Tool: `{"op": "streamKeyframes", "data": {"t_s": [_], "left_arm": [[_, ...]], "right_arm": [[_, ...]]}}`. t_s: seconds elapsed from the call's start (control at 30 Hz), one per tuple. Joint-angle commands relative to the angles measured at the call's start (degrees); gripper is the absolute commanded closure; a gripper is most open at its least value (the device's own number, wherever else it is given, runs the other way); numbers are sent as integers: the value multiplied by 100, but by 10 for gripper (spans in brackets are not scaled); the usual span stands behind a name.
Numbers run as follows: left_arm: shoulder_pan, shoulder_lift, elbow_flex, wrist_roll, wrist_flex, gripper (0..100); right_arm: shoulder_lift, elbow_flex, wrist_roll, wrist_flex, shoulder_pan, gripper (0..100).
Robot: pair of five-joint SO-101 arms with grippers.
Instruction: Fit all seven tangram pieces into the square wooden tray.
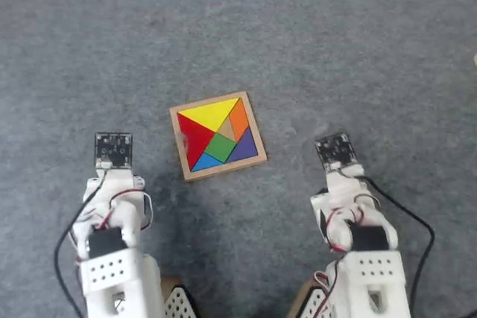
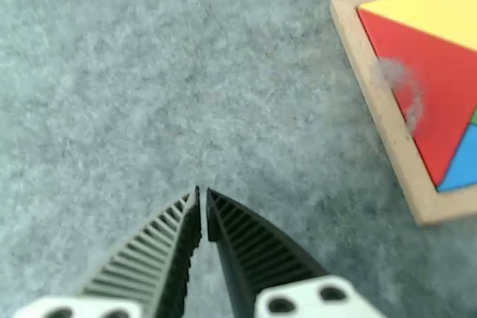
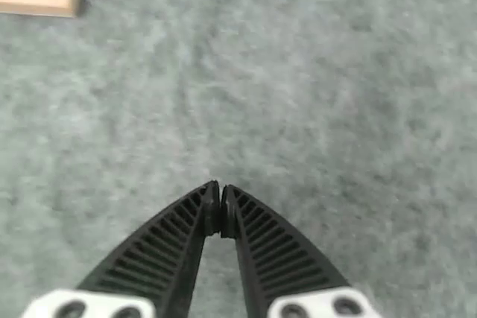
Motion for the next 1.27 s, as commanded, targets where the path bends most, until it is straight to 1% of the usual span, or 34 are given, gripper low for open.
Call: {"op": "streamKeyframes", "data": {"t_s": [0.0,0.1,0.27,0.37,0.57,1.23], "left_arm": [[18,-835,127,70,-105,985],[62,-1319,136,70,378,985],[264,-1952,127,62,1257,985],[237,-2215,119,44,1705,985],[237,-2391,110,35,2699,985],[229,-2391,110,35,2778,985]], "right_arm": [[-866,352,88,-101,356,990],[-1604,633,88,110,637,989],[-2677,589,114,1341,1042,987],[-2668,589,105,2387,1077,987],[-2633,589,114,2448,1086,988],[-2633,589,114,2448,1068,988]]}}
